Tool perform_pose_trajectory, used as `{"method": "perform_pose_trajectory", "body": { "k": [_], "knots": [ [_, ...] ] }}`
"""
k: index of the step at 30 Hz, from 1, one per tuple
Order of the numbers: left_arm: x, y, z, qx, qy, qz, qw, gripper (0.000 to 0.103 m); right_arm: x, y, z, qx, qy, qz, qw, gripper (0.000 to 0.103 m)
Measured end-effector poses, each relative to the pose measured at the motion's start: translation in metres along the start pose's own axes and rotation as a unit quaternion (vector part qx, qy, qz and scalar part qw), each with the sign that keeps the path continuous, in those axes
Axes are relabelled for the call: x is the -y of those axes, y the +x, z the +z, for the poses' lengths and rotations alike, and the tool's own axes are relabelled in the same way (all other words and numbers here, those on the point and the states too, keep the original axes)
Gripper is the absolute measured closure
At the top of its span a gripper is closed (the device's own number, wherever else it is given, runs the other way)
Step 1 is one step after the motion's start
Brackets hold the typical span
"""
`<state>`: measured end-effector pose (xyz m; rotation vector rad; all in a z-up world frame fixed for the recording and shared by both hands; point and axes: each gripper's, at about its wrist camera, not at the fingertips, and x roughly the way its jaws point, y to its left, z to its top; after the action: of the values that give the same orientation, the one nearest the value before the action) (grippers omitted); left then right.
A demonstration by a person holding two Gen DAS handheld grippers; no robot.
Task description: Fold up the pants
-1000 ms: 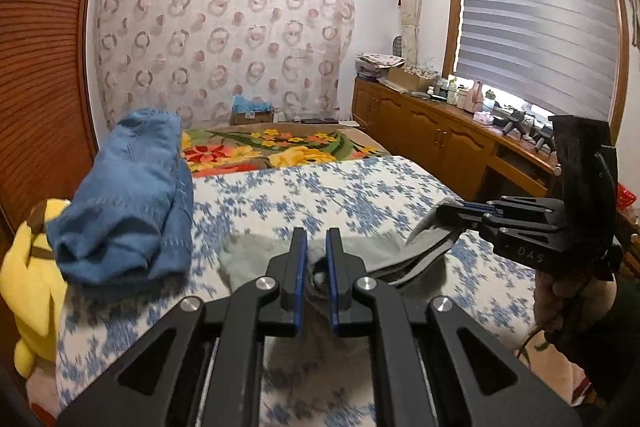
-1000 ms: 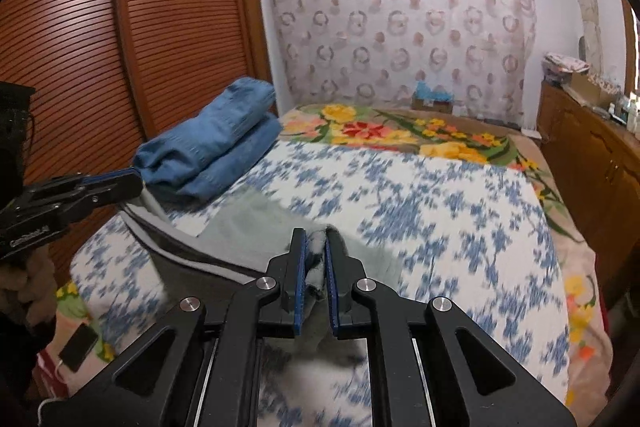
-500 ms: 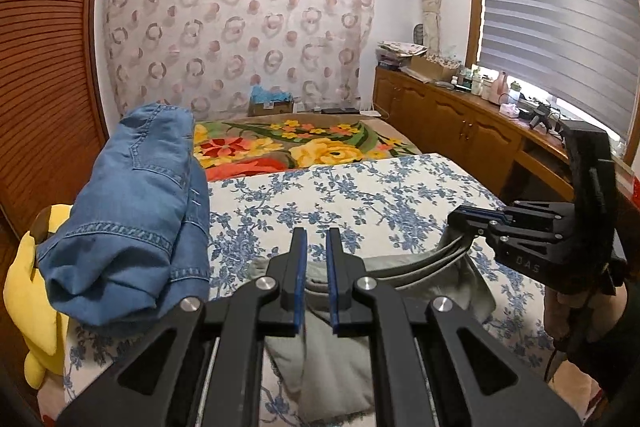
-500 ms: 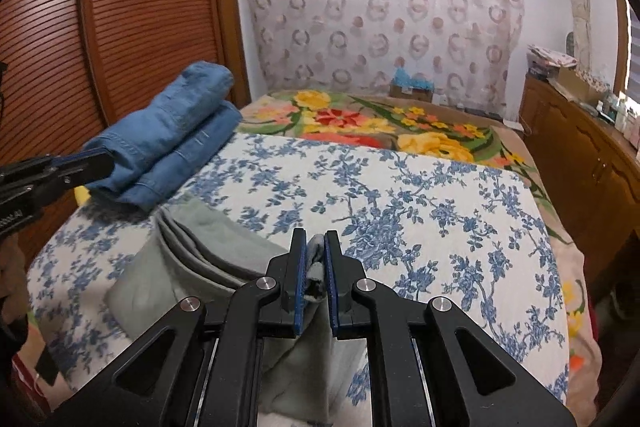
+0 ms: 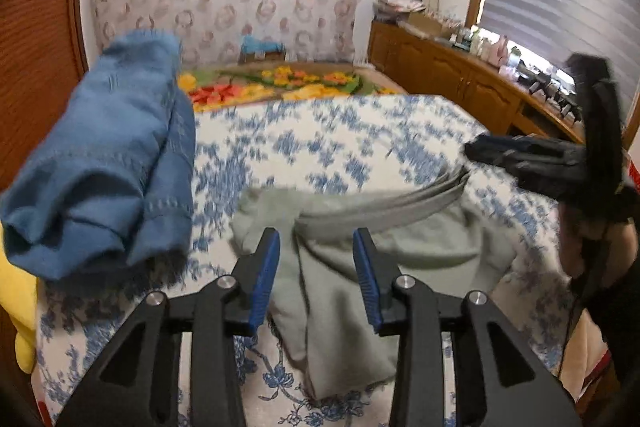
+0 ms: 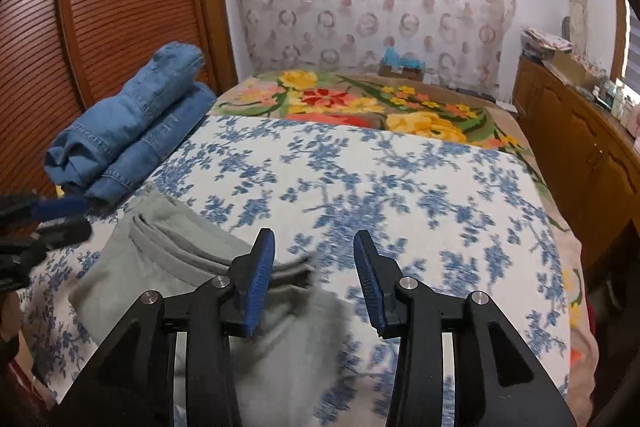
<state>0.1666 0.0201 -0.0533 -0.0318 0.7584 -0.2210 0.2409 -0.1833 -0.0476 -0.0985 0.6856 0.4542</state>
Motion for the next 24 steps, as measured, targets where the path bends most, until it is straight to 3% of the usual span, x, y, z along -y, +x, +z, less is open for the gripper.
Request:
{"method": "perform_pose_trajectory", "body": {
  "k": [10,15,17,20,24],
  "knots": [
    [-0.001,0.036,-0.002,-0.047,0.000,-0.019,0.9987,0.067,0.013,0.003,-0.018,-0.032,-0.006,0.043,0.999,0.061],
    [0.001,0.046,0.001,-0.063,0.010,-0.029,0.9976,0.089,0.004,0.013,-0.019,-0.044,-0.016,0.047,0.998,0.061],
    [0.003,0.043,0.000,-0.058,0.018,-0.031,0.9977,0.098,0.002,0.013,-0.020,-0.045,-0.017,0.048,0.998,0.061],
    [0.002,0.028,0.005,-0.021,0.016,-0.019,0.9995,0.100,0.000,0.010,-0.022,-0.042,-0.021,0.047,0.998,0.061],
    [-0.014,0.010,0.019,0.021,-0.029,-0.018,0.9992,0.100,0.000,0.003,-0.022,-0.036,-0.020,0.047,0.998,0.061]
  ]
}}
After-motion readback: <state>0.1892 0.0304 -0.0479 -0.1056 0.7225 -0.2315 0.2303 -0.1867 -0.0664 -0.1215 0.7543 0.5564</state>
